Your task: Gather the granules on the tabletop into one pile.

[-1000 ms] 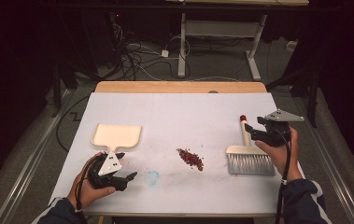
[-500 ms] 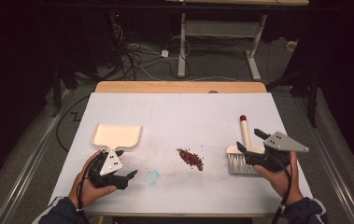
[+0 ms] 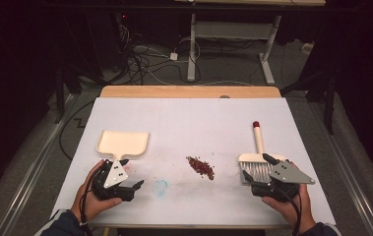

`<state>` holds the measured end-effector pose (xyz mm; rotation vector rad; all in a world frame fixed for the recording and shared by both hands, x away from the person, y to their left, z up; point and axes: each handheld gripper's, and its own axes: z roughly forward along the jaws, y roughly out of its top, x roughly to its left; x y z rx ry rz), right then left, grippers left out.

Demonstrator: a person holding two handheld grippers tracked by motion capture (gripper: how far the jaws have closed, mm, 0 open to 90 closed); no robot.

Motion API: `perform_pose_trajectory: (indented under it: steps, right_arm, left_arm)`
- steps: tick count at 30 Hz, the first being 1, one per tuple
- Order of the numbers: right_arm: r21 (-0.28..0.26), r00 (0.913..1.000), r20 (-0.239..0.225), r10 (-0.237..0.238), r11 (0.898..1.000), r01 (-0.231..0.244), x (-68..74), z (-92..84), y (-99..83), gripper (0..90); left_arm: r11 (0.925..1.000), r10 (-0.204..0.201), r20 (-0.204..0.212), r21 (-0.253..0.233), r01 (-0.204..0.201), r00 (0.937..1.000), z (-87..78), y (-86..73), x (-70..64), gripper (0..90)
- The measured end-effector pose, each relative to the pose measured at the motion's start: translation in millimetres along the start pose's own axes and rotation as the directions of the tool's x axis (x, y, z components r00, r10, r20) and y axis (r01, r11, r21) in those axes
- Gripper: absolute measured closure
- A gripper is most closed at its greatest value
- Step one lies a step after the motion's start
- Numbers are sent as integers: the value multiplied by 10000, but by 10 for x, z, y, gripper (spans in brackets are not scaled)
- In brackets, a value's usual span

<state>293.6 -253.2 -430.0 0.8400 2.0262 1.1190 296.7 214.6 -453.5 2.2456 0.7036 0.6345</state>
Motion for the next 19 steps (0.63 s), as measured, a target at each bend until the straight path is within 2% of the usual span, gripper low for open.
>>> perform_pose_trajectory:
  steps: [10,19]
  right_arm:
    - [-91,10000,38,-11,10000,12,-5,-10,-2,195]
    - [-17,9997,67,-251,9997,251,8,2,-1,195]
  left_arm:
    - [10000,13,5,20,-13,10000,9,12,-4,169]
    - [10000,25,36,89,-25,10000,49,35,9,169]
